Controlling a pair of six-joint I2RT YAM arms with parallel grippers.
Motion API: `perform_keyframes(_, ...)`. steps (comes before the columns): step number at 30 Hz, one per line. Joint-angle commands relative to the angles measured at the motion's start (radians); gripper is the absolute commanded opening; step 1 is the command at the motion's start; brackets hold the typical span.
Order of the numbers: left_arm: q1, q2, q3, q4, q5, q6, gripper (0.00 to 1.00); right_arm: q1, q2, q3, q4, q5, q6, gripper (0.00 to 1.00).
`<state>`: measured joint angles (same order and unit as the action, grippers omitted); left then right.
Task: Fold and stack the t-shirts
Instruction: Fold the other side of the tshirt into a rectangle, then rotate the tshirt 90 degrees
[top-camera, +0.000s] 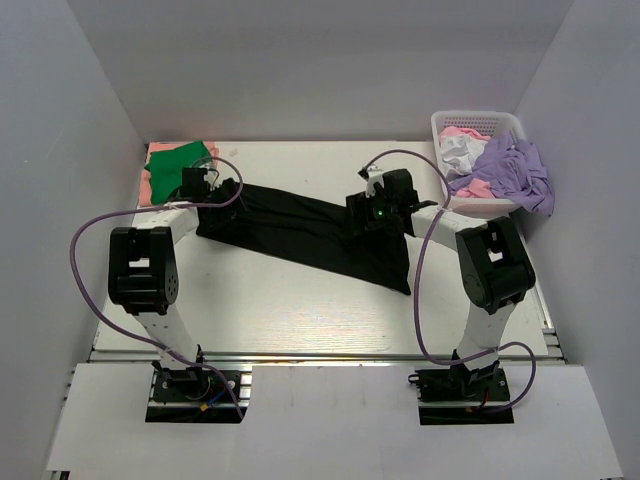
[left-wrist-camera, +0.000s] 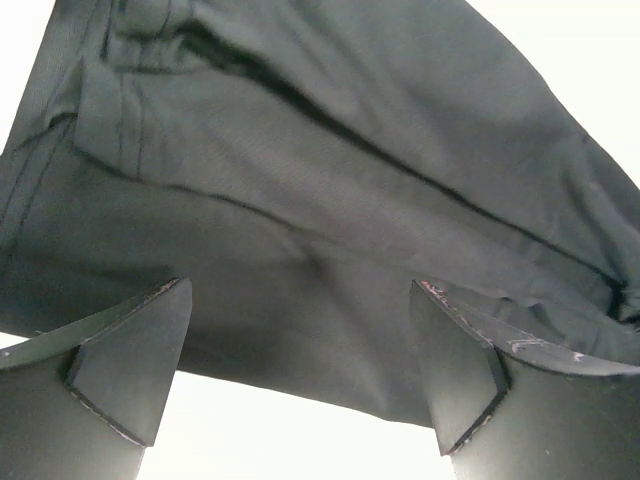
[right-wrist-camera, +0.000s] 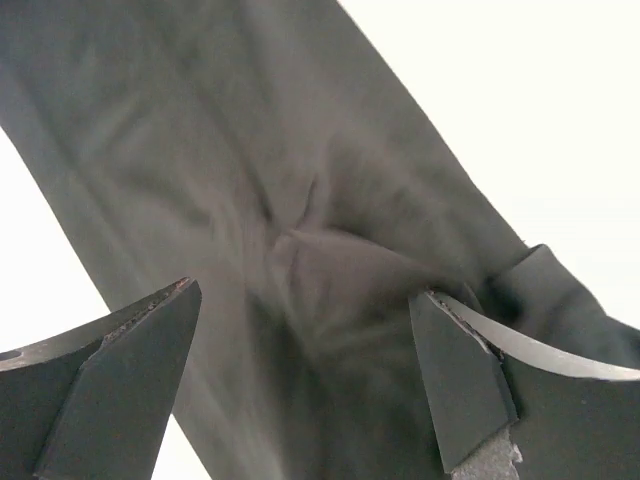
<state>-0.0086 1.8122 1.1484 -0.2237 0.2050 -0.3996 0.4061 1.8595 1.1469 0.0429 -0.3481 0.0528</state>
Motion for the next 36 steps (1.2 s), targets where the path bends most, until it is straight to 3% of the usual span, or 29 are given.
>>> perform_keyframes(1, -0.002, -0.001, -0.019, -0.006, -0.016, 0.013, 1.0, -0.003, -0.005, 0.002, 0.213, 0.106, 0.093, 0.9)
perform_keyframes(5, -0.002, -0.001, -0.019, -0.016, -0.045, 0.013, 1.0, -0.01, 0.055, 0.106, 0.113, 0.288, 0.194, 0.9)
perform_keyframes(8, -0.002, -0.001, -0.019, -0.034, -0.067, 0.013, 1.0, -0.013, 0.092, 0.206, 0.012, 0.334, 0.168, 0.9)
perform_keyframes(15, -0.002, -0.001, 0.046, -0.014, -0.042, 0.013, 1.0, -0.004, -0.063, 0.117, -0.041, 0.377, 0.134, 0.9)
perform_keyframes(19, -0.011, 0.01, 0.056, 0.007, -0.01, 0.013, 1.0, 0.003, -0.173, 0.057, -0.106, 0.262, 0.068, 0.9)
perform_keyframes(23, -0.011, 0.051, 0.033, 0.073, 0.034, 0.013, 1.0, 0.01, -0.169, 0.022, -0.155, -0.077, -0.033, 0.9)
perform_keyframes(25, -0.011, 0.082, 0.033, 0.096, 0.073, 0.004, 1.0, 0.022, -0.137, 0.025, -0.189, -0.118, -0.041, 0.9)
perform_keyframes(31, -0.011, 0.139, 0.033, 0.136, 0.083, -0.005, 1.0, 0.007, -0.05, 0.043, -0.196, -0.085, -0.033, 0.9)
perform_keyframes(36, -0.011, 0.168, 0.059, 0.063, 0.054, -0.015, 1.0, -0.021, 0.047, 0.129, -0.239, 0.087, 0.031, 0.9)
